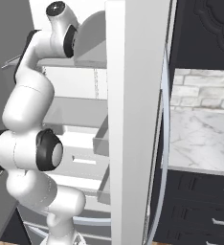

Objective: Place the cold items (mango and lime) from the fridge in one tupperware on the dining counter. Place the warm items (hot dog and kebab skewer) in the stove area in another tupperware.

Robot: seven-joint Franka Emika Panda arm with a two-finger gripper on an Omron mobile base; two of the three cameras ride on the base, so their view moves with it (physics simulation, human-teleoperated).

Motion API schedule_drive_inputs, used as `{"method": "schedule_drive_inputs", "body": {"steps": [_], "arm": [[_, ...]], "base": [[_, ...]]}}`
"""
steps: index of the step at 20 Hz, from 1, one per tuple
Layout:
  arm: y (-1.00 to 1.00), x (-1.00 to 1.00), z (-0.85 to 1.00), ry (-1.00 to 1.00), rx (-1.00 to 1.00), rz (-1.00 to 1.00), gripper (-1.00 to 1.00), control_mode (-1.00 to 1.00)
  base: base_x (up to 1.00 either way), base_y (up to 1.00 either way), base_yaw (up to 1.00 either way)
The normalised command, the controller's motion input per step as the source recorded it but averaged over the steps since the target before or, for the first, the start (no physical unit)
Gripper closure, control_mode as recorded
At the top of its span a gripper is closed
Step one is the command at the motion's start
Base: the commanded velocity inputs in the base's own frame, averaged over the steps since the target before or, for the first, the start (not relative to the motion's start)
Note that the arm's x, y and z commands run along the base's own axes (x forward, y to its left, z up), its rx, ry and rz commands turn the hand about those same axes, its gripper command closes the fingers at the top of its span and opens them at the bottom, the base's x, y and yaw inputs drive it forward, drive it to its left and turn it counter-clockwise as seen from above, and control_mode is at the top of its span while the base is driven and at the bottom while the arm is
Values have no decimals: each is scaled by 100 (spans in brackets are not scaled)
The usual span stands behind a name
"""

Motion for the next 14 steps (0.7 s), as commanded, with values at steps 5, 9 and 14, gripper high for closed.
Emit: {"method": "schedule_drive_inputs", "body": {"steps": [5, 9, 14], "arm": [[0, 18, -18, -2, 11, 0, -100, -100], [0, 38, 0, 6, 20, 0, -100, -100], [-4, 25, 0, 1, 8, 0, -100, -100]], "base": [[0, 0, 0], [0, 0, 0], [0, 0, 0]]}}
